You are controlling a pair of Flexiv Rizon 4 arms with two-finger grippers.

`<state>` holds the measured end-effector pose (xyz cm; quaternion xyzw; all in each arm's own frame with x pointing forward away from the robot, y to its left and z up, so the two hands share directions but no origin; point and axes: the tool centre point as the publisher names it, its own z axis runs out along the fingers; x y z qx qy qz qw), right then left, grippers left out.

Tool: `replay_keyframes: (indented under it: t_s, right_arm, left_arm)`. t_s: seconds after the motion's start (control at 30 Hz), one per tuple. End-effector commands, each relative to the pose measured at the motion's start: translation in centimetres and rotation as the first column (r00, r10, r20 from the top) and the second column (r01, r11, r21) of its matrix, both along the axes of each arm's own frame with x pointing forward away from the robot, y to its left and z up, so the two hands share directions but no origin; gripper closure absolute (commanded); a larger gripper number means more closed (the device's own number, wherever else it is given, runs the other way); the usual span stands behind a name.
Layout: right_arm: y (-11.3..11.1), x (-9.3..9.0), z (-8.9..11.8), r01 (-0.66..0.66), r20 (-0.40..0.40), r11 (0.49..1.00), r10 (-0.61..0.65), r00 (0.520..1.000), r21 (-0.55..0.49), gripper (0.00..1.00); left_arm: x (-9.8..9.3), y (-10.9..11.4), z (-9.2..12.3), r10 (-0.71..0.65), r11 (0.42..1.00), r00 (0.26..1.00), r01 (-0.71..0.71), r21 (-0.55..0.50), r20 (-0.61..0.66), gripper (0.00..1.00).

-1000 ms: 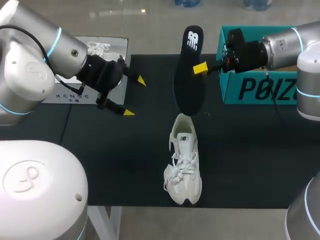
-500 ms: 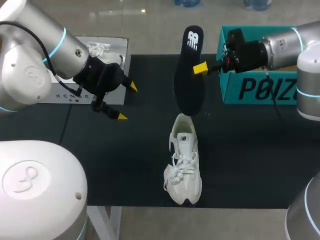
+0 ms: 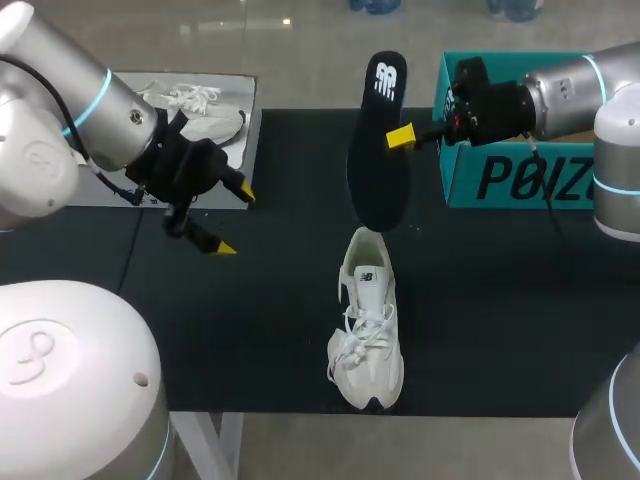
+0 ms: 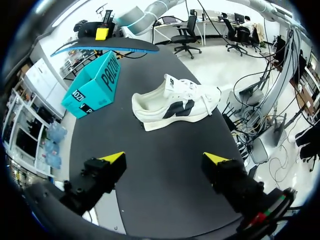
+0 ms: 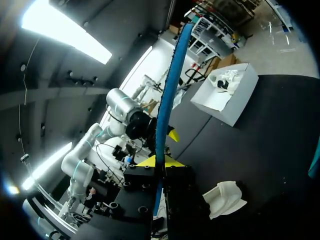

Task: Take the shoe out of the shoebox, open the shoe tongue, remove and reinsert the insole, then place the shoe into the shoebox

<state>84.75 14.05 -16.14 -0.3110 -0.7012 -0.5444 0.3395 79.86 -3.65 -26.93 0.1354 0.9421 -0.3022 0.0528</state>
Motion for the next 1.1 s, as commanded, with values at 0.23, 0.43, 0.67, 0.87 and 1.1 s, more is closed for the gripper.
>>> replay_keyframes:
  t_s: [0.23,0.43,0.67,0.87,1.1]
  right_arm:
    - [-0.2,0.1,0.0,-0.001,0.005,1.000,0.001,1.000,-0.012,1.00]
    - [-1.1,1.3,-0.5,0.001,0.036,0.999,0.001,0.999,-0.042,1.00]
    - [-1.6,2.1,-2.0,0.021,0.062,0.998,-0.017,0.998,-0.063,1.00]
    - [-0.7,2.2,-4.1,0.014,0.049,0.999,-0.011,0.999,-0.049,1.00]
    - [0.4,2.6,-6.4,0.006,0.060,0.999,-0.003,0.998,-0.051,1.00]
  left_arm:
    - [0.3,-0.1,0.0,0.003,1.000,1.000,-0.003,0.005,-0.010,0.00]
    - [0.3,-0.1,0.0,0.003,1.000,1.000,-0.003,0.005,-0.010,0.00]
    - [0.3,-0.1,0.0,0.003,1.000,1.000,-0.003,0.005,-0.010,0.00]
    - [0.3,-0.1,0.0,0.003,1.000,1.000,-0.003,0.005,-0.010,0.00]
    - [0.3,-0.1,0.0,0.003,1.000,1.000,-0.003,0.005,-0.010,0.00]
